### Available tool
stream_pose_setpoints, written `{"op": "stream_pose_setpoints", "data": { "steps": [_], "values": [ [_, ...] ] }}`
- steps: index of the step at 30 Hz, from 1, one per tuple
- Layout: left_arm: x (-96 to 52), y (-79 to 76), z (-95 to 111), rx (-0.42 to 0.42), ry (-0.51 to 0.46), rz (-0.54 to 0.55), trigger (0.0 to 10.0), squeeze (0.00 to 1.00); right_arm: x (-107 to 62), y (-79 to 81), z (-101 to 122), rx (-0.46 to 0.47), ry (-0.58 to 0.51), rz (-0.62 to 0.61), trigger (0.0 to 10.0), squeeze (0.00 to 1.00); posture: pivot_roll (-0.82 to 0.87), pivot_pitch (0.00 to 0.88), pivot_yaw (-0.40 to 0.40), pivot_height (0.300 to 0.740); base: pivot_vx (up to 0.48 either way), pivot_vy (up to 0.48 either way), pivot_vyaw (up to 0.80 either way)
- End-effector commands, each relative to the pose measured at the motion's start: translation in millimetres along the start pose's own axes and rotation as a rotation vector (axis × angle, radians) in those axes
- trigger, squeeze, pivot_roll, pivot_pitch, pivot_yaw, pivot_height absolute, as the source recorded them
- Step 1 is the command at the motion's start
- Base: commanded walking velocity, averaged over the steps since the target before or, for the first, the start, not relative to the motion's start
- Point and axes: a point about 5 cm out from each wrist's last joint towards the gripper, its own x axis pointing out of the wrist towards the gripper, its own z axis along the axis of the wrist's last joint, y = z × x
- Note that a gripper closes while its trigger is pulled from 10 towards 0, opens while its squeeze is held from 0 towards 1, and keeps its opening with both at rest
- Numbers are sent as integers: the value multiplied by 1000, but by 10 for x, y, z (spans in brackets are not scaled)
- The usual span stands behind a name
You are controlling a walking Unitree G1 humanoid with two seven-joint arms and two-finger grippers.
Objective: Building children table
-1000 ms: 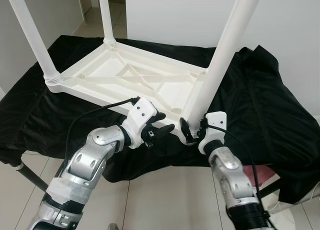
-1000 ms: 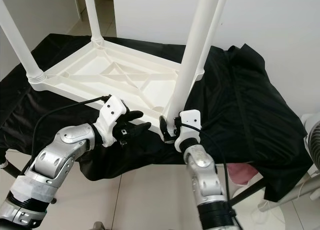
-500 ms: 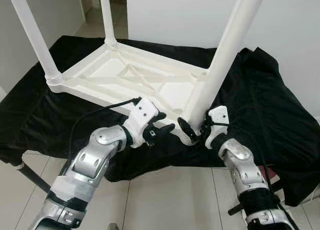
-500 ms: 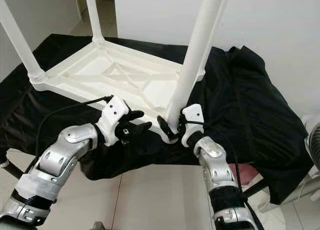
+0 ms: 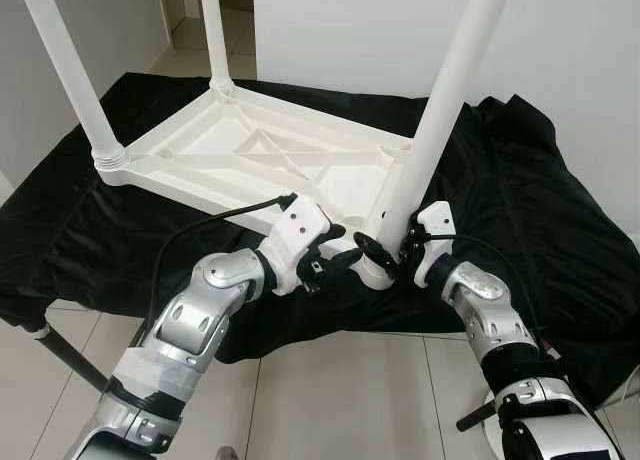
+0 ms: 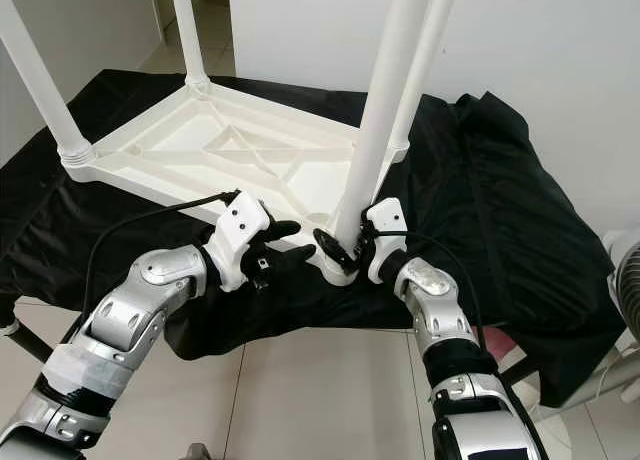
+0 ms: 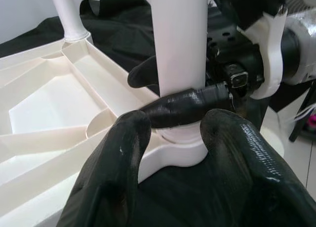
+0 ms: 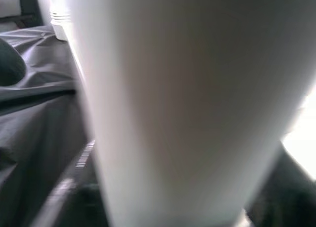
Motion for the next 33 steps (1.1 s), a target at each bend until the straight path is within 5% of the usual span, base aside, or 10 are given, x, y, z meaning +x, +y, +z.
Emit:
{"op": "stream_pose_setpoints", "data": {
  "steps": [1,8,9,10,22,33],
  "values": [
    [-4,-44,-76,11,34,-39,10000,0,18,-35,37,-5,-16,-3,0,0,46,0,-21,740,0,0,0],
    [-31,-45,-145,3,56,-31,10000,0,6,-37,-4,2,-27,-2,0,0,44,0,-25,740,0,0,0],
    [-37,-43,-166,3,65,-23,10000,0,0,-37,-17,10,-30,-10,902,0,44,0,-26,740,0,0,0],
    [-41,-40,-181,2,71,-18,10000,0,-5,-37,-25,16,-32,-17,10000,0,44,0,-26,740,0,0,0],
    [-55,-41,-252,17,104,10,10000,0,32,52,6,-7,-46,-162,10000,0,44,0,-49,740,0,0,0],
    [-73,-48,-249,11,95,24,10000,0,28,270,57,65,-102,-457,10000,0,45,0,-74,740,0,0,0]
  ]
}}
